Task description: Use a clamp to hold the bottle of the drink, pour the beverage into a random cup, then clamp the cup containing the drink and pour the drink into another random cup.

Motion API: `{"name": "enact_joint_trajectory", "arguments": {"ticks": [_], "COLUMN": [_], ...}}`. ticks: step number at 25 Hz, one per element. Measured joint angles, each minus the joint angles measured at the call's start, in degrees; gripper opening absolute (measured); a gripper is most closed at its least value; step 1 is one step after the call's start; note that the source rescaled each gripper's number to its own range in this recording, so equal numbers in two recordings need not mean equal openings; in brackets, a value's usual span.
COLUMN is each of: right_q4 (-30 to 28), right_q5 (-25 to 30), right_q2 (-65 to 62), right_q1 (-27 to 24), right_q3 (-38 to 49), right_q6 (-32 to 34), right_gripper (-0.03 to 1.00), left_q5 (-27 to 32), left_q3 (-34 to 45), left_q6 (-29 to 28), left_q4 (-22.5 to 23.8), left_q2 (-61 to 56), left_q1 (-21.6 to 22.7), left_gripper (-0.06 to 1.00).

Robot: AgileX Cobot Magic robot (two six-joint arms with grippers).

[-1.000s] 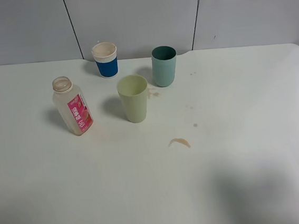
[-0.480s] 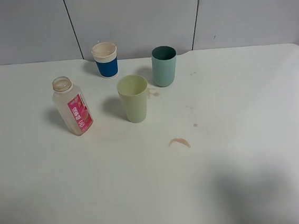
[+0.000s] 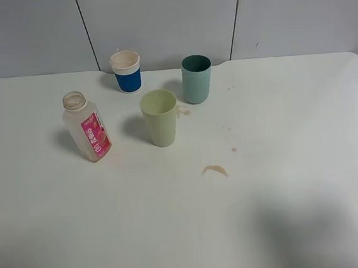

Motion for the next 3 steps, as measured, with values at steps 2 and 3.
{"name": "enact_joint_trajectory", "arguments": {"ticks": [2,3], "right_q4": [0.00,0.00], "right_q5": [0.00,0.00], "right_q2": [0.00,0.00], "right_q1": [0.27,0.33], "right_q3": [0.00,0.00], "right_q6": [0.00,0.00], "right_gripper": [1.00,1.00], "left_q5": [0.00,0.00], "left_q3": [0.00,0.00], "left_q6": [0.00,0.00], "left_q4": [0.00,0.00], "left_q2": [0.00,0.00], "left_q1": [0.00,0.00], "left_gripper": [1.00,1.00]}}
